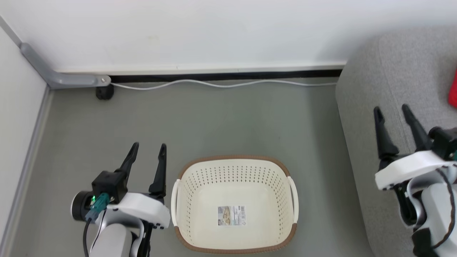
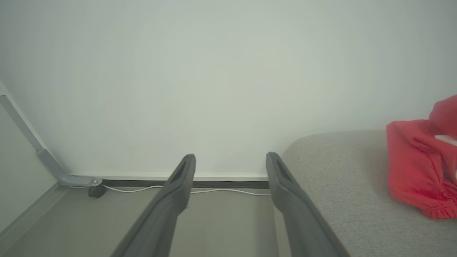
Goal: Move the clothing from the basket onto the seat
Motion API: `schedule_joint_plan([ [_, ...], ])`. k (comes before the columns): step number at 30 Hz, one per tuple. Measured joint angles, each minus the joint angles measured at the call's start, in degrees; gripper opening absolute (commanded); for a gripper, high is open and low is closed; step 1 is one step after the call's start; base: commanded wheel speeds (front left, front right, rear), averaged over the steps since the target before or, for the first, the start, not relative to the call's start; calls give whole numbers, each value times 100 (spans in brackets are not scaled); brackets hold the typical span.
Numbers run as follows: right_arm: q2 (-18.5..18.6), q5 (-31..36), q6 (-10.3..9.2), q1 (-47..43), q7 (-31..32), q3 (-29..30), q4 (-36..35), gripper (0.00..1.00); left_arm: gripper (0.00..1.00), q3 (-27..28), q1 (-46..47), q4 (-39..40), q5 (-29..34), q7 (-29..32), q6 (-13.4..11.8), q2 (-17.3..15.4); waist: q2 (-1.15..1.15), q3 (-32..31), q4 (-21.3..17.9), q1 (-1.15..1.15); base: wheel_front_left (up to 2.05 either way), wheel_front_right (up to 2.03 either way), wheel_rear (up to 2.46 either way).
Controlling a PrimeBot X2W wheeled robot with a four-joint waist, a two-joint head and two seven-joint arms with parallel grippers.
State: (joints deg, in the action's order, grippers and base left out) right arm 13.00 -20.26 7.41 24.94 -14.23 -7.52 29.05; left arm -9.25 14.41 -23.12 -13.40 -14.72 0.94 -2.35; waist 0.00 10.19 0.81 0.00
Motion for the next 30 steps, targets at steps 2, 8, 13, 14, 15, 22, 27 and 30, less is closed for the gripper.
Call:
schedule_joint_plan([
  [2, -119, 19, 0, -181, 0, 10, -78, 100, 100, 125, -148, -1, 36, 0, 3, -1, 0, -144, 56, 0, 0, 0, 0],
  [8, -375, 202, 0, -803, 0, 171, -220, 100, 100, 360, -598, 26, 130, 0, 59, 0, 0, -560, 206, 0, 0, 0, 0],
  [13, -594, 364, 0, -1278, 1, 247, -312, 100, 100, 532, -971, 91, 169, 0, 60, -4, 0, -831, 262, 0, 0, 0, 0],
  [14, -611, 382, 0, -1355, 1, 254, -335, 100, 100, 546, -1031, 102, 193, 0, 60, -5, 0, -870, 263, 0, 0, 0, 0],
  [15, -625, 414, 0, -1426, 1, 259, -354, 100, 100, 554, -1093, 121, 240, 0, 62, -4, 0, -909, 260, 0, 0, 0, 0],
  [22, -680, 630, 0, -1777, 1, 283, -486, 100, 100, 637, -1422, 255, 281, 1, 74, -5, 0, -1040, 202, 0, 0, 0, 0],
  [27, -691, 667, 0, -1975, 1, 313, -545, 100, 100, 662, -1600, 431, 281, 1, -2, -8, 0, -1112, 146, -1, 0, 0, 0],
  [30, -697, 710, 0, -2022, 1, 308, -560, 100, 100, 678, -1671, 510, 281, 1, -37, -9, 0, -1131, 117, 0, 0, 0, 0],
])
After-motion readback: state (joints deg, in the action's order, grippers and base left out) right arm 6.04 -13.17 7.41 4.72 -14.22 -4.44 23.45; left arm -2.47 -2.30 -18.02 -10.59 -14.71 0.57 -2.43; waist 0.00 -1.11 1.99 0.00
